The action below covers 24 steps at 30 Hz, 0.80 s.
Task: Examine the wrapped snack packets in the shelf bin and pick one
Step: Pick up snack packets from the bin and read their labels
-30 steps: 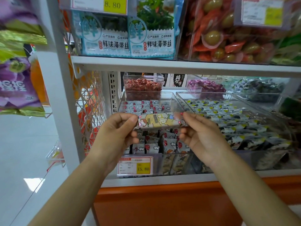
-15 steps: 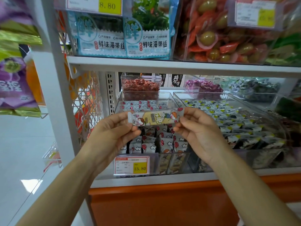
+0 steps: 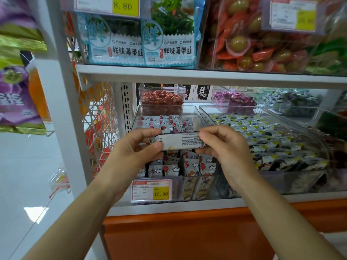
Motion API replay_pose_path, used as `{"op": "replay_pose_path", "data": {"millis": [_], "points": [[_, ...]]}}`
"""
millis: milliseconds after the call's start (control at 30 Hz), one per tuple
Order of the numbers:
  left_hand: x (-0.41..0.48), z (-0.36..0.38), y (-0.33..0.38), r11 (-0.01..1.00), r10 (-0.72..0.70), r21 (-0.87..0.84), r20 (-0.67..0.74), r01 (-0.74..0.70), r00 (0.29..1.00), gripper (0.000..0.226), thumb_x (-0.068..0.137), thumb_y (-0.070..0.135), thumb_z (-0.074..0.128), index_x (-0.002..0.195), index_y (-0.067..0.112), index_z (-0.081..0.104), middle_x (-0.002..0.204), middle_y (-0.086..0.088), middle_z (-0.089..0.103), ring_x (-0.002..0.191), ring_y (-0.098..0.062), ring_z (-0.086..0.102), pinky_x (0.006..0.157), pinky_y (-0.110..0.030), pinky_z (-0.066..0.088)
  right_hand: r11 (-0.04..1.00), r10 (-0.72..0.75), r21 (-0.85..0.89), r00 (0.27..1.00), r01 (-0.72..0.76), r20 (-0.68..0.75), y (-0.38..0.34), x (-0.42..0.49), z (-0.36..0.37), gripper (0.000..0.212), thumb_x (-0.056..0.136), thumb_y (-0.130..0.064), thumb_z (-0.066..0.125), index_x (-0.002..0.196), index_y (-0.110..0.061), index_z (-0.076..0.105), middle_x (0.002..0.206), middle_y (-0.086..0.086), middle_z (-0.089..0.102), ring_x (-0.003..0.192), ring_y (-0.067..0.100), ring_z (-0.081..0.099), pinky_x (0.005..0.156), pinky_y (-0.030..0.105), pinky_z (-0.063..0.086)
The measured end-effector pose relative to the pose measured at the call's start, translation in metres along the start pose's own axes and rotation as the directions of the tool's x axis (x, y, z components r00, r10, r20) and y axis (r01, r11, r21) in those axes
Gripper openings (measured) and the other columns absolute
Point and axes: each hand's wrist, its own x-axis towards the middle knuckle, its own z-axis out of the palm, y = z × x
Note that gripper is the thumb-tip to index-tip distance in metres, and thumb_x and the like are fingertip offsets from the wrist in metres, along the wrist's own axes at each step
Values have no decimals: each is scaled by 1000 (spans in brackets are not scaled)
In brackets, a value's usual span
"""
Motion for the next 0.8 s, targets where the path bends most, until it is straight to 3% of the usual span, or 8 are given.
{"op": "replay_pose_path", "data": {"millis": [100, 233, 333, 433, 600, 800], "points": [[0, 1, 2, 1000, -3, -18, 14, 3, 1000, 36, 68, 21, 67, 104, 17, 68, 107, -9, 70, 97, -22, 68, 83, -25, 55, 1000, -4, 31, 1000, 4, -10, -1, 0, 1, 16, 85, -9, 64, 72, -15, 70, 80, 4, 72, 78, 21, 70, 68, 30, 58], [-1, 4, 2, 998, -14, -69, -45, 11, 999, 16, 80, 11, 62, 87, 16, 75, 101, -9, 72, 95, -23, 69, 81, -28, 56, 1000, -8, 20, 1000, 9, -12, -1, 0, 1, 28, 87, -11, 61, 62, -18, 70, 76, 3, 72, 72, 22, 71, 70, 37, 59], [1, 3, 3, 995, -36, -97, -71, 29, 997, 22, 88, 4, 54, 91, 12, 74, 100, -10, 73, 94, -22, 69, 78, -27, 57, 1000, 7, 17, 1000, -7, 2, -1, 0, 1, 31, 87, -13, 61, 58, -21, 69, 75, 0, 73, 71, 21, 71, 70, 37, 60], [1, 3, 4, 993, -53, -106, -52, 48, 997, 24, 90, 2, 51, 99, 8, 71, 101, -10, 73, 96, -22, 69, 77, -25, 57, 984, 92, 154, 996, -90, -7, -1, 1, 1, 22, 83, -11, 65, 62, -8, 63, 75, 4, 74, 72, 20, 71, 60, 28, 59], [-1, 6, 8, 987, -61, -152, -99, 46, 993, 37, 91, 1, 48, 73, 14, 77, 88, -12, 74, 87, -23, 70, 71, -26, 57, 897, 250, 367, 967, -247, 40, -3, 2, -1, 15, 66, -16, 69, 55, -6, 65, 78, 13, 73, 74, 22, 71, 54, 24, 56], [-1, 5, 8, 986, -57, -165, -143, 33, 988, 38, 90, 4, 51, 62, 14, 74, 78, -14, 72, 77, -22, 70, 68, -27, 57, 864, 297, 401, 951, -305, 84, -3, 3, -1, 17, 67, -17, 67, 66, -1, 65, 81, 13, 73, 71, 19, 71, 53, 22, 55]]}}
